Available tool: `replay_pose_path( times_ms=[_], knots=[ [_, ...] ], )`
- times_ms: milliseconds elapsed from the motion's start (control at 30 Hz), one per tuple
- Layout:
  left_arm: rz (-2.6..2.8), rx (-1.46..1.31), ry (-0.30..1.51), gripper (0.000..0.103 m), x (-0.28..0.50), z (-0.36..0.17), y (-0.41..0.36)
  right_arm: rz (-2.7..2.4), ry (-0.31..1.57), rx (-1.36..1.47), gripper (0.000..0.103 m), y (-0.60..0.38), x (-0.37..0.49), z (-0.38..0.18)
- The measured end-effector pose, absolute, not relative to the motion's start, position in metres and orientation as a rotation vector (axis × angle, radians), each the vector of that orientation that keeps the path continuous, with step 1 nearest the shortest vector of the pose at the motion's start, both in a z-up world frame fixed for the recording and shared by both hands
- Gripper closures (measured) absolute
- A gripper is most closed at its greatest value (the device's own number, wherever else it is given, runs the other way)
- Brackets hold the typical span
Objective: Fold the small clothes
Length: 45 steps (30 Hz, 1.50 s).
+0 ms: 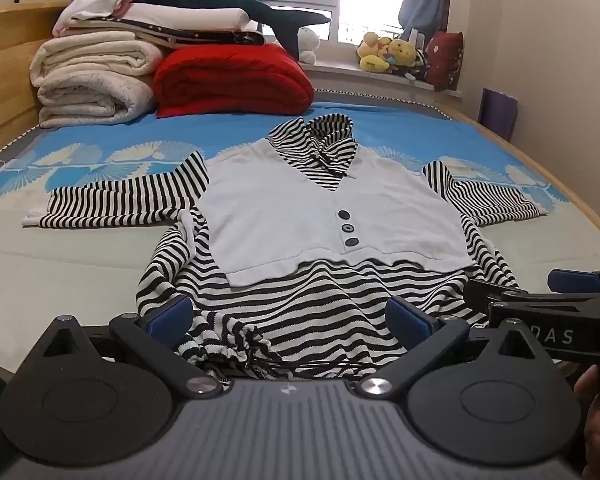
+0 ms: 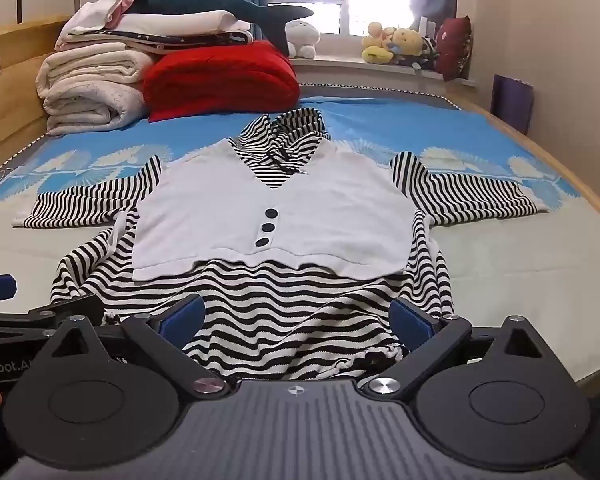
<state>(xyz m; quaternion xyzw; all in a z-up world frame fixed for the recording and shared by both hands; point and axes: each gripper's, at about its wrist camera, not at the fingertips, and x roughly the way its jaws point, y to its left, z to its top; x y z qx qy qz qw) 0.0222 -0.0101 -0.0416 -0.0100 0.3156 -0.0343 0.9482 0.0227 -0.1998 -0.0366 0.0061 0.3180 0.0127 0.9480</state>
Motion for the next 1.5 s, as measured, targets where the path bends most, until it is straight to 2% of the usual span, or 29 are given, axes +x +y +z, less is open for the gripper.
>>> replay_pose_path(
  times_ms=[1500],
  knots=[
    [-0.073, -0.006, 0.656, 0.001, 0.027, -0.049, -0.015, 0.036, 0.658, 0.018, 0.009, -0.200, 0.027, -0.044]
  ],
)
